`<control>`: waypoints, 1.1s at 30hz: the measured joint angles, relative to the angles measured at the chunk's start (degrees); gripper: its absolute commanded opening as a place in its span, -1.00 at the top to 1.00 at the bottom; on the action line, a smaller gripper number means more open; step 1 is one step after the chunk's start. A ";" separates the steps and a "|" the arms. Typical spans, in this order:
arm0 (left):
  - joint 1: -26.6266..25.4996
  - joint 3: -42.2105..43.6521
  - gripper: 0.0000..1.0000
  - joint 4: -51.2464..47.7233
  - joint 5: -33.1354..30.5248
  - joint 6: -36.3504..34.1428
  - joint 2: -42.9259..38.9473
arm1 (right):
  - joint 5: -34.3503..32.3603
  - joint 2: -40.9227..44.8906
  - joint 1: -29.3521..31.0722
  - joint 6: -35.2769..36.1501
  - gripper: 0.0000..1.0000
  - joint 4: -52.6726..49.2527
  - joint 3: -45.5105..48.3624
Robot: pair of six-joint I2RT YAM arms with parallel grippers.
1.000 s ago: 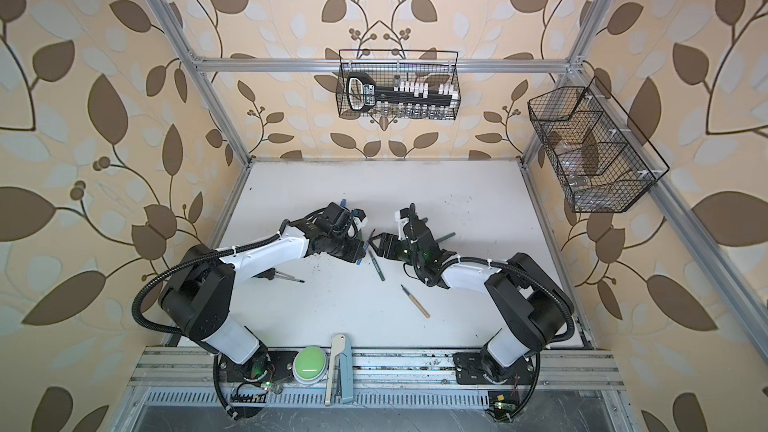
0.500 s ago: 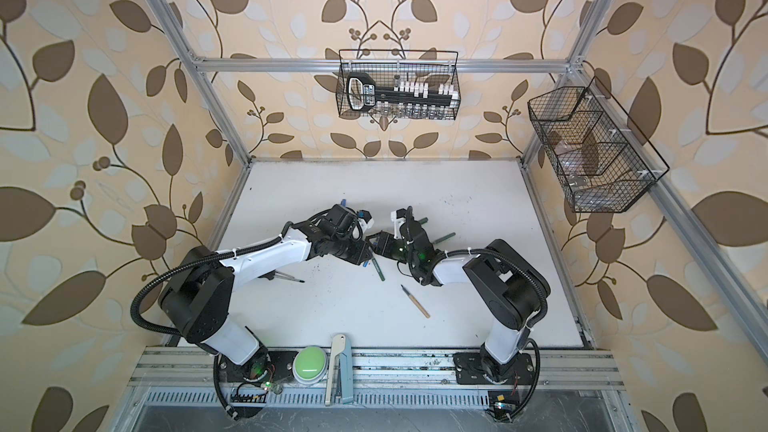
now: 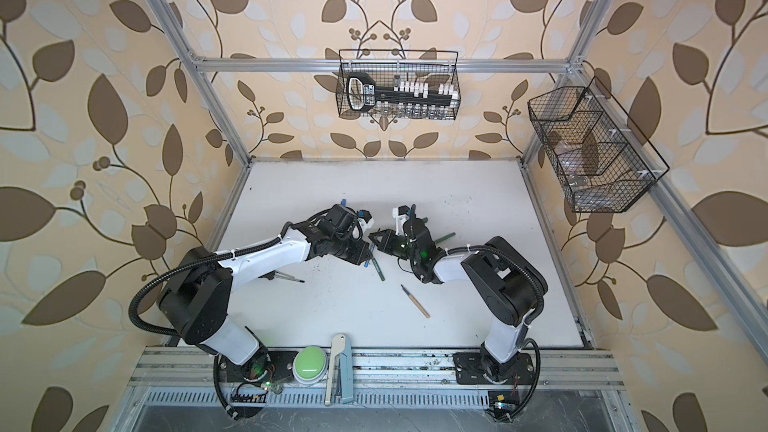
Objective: Insert the pens into the pen caps
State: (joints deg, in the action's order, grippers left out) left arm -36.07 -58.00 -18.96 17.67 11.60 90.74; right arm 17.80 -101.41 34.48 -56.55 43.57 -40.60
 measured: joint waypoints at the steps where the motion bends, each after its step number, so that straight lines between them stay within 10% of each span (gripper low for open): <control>1: 0.00 0.37 0.34 0.33 0.04 0.42 -0.74 | 0.22 0.02 -0.15 0.09 1.00 -0.02 0.00; 8: 0.04 5.60 0.04 6.01 3.13 1.07 -10.19 | 2.99 2.45 -2.25 0.26 1.00 0.55 0.42; 33: 2.10 7.82 0.24 14.53 14.99 2.34 -11.17 | 6.14 10.95 -1.70 3.34 1.00 -1.29 0.81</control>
State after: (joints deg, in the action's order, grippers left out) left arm -33.98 -50.17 -4.43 32.67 13.93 79.57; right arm 23.94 -90.45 32.77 -53.21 42.28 -39.79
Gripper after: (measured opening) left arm 0.362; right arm 0.095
